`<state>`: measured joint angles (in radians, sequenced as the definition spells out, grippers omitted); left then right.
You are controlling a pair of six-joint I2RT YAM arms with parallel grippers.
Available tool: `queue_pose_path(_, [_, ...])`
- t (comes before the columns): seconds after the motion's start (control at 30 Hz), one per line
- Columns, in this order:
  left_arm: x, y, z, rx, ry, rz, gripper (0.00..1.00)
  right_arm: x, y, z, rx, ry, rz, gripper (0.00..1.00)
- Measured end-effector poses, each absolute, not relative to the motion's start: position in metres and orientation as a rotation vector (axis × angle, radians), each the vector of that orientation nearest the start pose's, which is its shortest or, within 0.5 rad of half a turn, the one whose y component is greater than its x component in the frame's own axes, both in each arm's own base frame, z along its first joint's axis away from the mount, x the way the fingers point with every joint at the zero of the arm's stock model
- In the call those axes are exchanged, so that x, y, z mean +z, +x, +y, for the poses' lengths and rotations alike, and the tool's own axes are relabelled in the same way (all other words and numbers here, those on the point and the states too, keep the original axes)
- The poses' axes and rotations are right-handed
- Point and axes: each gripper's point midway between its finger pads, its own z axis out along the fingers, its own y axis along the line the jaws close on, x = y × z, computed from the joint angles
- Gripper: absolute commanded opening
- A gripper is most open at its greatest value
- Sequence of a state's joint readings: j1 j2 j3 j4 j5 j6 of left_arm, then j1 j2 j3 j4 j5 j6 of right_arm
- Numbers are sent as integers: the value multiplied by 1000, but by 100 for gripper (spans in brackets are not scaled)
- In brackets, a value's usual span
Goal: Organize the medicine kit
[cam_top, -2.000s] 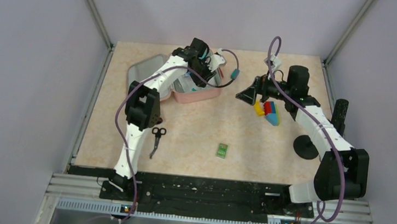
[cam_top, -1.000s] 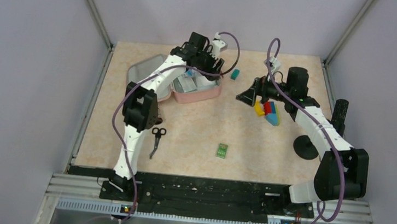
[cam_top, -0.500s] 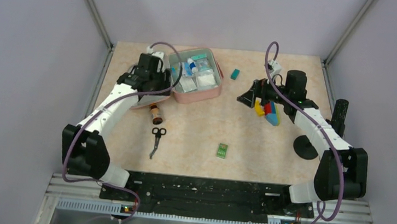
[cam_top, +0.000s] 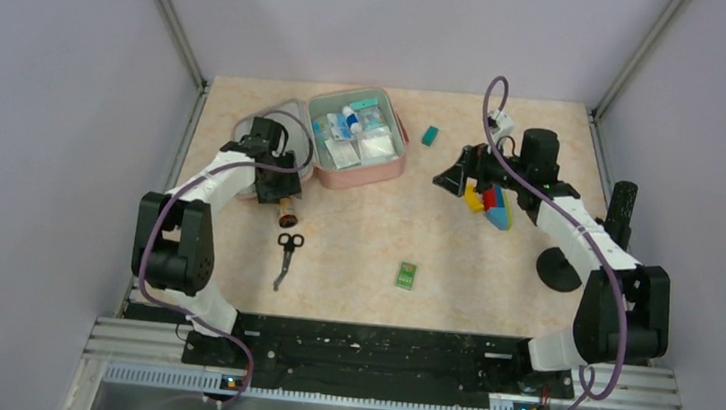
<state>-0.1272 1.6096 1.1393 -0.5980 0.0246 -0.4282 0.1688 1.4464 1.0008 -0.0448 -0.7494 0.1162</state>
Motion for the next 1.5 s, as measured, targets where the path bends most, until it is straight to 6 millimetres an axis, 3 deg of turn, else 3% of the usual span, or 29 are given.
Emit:
queue_pose_path(0.1, [66, 358, -69, -222, -418, 2666, 58, 193, 364, 187, 946, -522, 1981, 99])
queue_pose_path(0.33, [49, 358, -69, -226, -471, 2704, 57, 189, 362, 187, 947, -522, 1988, 99])
queue_pose_path(0.47, [36, 357, -69, -220, -479, 2739, 47, 183, 359, 186, 951, -516, 2007, 99])
queue_pose_path(0.6, [36, 361, -71, -238, -474, 2731, 28, 183, 359, 186, 950, -518, 2006, 99])
queue_pose_path(0.87, [42, 353, -81, -327, -327, 2765, 13, 180, 358, 185, 940, -537, 2008, 99])
queue_pose_path(1.1, [73, 306, -104, -570, 20, 2847, 9, 178, 356, 184, 932, -553, 2014, 99])
queue_pose_path(1.23, [105, 300, -128, -704, 308, 2756, 8, 178, 357, 184, 929, -557, 2011, 99])
queue_pose_path(1.3, [125, 311, -142, -724, 458, 2659, 8, 178, 357, 184, 929, -557, 2011, 99])
queue_pose_path(1.37, [154, 336, -157, -698, 602, 2505, 8, 178, 357, 184, 929, -557, 2010, 99])
queue_pose_path(1.5, [212, 406, -183, -611, 786, 2213, 8, 178, 357, 184, 930, -558, 2009, 99])
